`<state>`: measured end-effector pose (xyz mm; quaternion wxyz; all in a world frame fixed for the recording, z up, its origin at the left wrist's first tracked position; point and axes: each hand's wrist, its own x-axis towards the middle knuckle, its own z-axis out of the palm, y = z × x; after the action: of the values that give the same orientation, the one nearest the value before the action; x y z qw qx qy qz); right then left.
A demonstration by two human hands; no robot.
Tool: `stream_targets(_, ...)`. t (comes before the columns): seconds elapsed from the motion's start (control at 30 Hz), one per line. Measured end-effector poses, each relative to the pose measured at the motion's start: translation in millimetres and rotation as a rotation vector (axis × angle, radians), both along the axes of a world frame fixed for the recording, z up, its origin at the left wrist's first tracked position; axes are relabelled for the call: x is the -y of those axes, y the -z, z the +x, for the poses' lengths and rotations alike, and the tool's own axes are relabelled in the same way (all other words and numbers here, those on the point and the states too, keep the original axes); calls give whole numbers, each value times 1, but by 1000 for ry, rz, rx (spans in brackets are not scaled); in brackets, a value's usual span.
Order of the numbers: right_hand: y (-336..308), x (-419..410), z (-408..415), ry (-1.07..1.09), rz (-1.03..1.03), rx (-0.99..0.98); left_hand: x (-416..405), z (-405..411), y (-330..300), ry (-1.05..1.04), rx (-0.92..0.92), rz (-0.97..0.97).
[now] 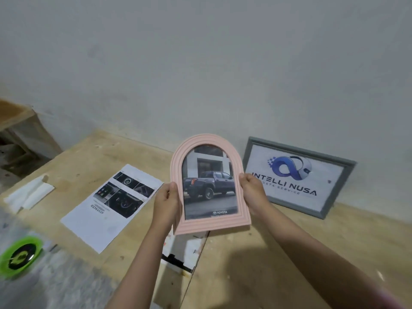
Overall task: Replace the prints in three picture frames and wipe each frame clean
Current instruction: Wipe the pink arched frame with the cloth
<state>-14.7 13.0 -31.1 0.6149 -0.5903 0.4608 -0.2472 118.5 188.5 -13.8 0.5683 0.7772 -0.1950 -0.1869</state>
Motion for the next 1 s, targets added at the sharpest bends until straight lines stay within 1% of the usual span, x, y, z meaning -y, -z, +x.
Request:
stream_targets(0.17, -5, -2, -88, 311, -8, 61, 41, -33, 0, 310, 7, 81)
stream_targets(0.23, -7, -2, -131, 448, -30, 87, 63, -60, 0, 470, 9, 116)
stream_targets(0.3, -11, -2, -165, 535, -33, 93, 79, -86, -3, 581, 7, 117)
stream_targets(0.4, -21, -1, -220, 671, -64, 70, 107, -133, -6, 683, 29, 84)
stream_targets(0.5, -29, 8, -273, 757, -131, -7, 139, -185, -8, 760, 50, 74)
stream_targets(0.6, -27, 28, -316, 799, -154, -80, 170, -231, -3, 768, 80, 73)
stream_targets(0.7, -23, 58, -358, 798, -177, -214, 204, -281, 8, 724, 109, 111)
stream_targets(0.77, -16, 79, -380, 750, -160, -268, 225, -311, 16, 688, 110, 140)
stream_targets(0.83, -6, 97, -395, 688, -129, -274, 244, -336, 25, 629, 100, 166)
stream_targets(0.9, 4, 112, -403, 628, -117, -264, 258, -349, 30, 573, 111, 186)
stream_targets(1.0, 13, 137, -411, 547, -151, -301, 279, -359, 37, 503, 133, 197)
